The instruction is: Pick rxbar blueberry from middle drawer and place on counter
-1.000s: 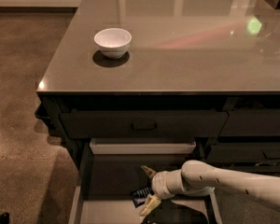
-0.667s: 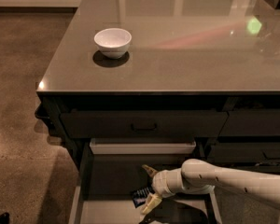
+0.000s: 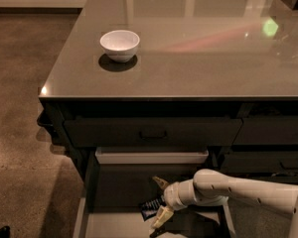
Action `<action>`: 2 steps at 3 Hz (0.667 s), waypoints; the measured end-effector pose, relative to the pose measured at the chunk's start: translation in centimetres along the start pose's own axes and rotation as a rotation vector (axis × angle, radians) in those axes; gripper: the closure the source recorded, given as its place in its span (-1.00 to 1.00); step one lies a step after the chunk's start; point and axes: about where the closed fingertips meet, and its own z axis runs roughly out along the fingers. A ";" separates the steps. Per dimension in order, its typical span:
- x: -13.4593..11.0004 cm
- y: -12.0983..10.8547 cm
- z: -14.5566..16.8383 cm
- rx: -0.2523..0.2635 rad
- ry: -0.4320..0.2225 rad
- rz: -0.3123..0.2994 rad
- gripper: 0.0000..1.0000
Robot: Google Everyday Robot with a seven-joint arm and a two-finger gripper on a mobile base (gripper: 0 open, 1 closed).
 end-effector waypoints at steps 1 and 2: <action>1.1 0.3 0.3 -0.011 -0.020 0.018 -1.00; 1.8 0.6 0.5 -0.033 -0.026 0.033 -1.00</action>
Offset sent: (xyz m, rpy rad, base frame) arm -0.0063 -0.0125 -0.0242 0.0356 0.0717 0.0092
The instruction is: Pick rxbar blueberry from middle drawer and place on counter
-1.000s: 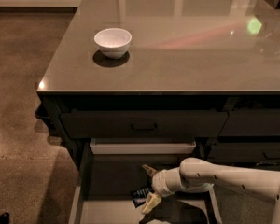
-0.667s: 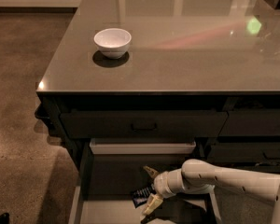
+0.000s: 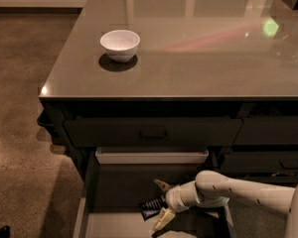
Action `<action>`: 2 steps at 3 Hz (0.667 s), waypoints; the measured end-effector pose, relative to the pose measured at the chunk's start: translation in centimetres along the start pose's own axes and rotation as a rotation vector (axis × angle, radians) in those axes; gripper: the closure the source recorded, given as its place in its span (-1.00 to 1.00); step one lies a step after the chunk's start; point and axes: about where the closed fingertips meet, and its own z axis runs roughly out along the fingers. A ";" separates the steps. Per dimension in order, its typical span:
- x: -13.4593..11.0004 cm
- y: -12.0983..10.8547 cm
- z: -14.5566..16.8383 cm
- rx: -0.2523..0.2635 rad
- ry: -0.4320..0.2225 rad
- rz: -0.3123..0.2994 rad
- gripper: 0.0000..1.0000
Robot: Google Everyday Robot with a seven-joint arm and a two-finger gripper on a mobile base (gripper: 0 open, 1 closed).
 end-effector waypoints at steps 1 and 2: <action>0.6 0.3 0.5 -0.037 0.004 0.020 -0.63; 0.7 0.4 0.6 -0.041 0.004 0.022 -0.16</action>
Offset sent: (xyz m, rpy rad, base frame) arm -0.0028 0.0003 -0.0078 -0.0013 0.0374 0.0152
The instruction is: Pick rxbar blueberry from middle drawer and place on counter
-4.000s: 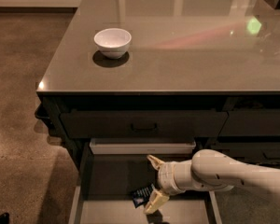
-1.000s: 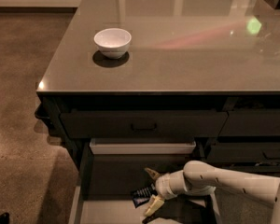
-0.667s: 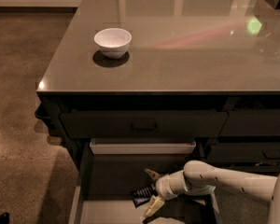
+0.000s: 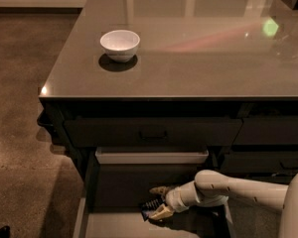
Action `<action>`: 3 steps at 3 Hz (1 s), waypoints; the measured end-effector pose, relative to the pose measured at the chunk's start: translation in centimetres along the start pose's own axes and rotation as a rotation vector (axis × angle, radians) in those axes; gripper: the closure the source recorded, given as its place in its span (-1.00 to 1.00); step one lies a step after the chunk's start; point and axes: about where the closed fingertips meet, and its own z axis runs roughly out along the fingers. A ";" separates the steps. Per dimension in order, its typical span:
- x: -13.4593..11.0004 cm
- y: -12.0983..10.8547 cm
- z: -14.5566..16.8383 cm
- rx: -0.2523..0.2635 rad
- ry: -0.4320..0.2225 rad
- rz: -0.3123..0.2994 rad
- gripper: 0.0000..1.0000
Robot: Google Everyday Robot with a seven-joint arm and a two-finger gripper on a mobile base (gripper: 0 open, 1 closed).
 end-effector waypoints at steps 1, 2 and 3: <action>0.0 0.0 0.0 0.000 0.000 0.000 0.30; -2.1 -0.6 -2.9 0.039 -0.027 -0.014 0.77; -6.3 -1.5 -8.4 0.115 -0.095 -0.084 1.00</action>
Offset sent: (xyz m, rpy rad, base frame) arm 0.0175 -0.0298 0.0905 0.0614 -0.0999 -0.0630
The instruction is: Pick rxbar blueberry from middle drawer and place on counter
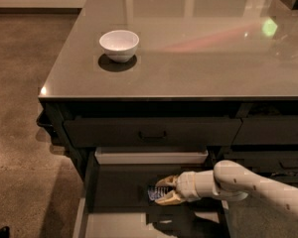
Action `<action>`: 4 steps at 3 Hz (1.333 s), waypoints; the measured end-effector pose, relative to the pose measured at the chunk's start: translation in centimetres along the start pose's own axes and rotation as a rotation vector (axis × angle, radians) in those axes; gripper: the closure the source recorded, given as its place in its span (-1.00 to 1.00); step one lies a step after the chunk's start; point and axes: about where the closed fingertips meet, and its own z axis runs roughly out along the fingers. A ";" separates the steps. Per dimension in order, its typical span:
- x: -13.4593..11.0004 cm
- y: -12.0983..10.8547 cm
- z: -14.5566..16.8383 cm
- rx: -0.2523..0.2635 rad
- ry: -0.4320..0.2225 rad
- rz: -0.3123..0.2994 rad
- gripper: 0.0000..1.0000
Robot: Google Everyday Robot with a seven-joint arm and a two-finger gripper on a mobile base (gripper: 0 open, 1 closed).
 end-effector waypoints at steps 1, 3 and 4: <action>-4.9 -2.5 -5.1 0.101 -0.044 -0.051 1.00; -7.6 -3.5 -7.3 0.126 0.007 -0.077 1.00; -15.9 -5.7 -12.4 0.169 0.037 -0.129 1.00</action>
Offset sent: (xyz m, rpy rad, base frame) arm 0.0127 -0.0124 0.0557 0.0337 -0.0798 -0.0379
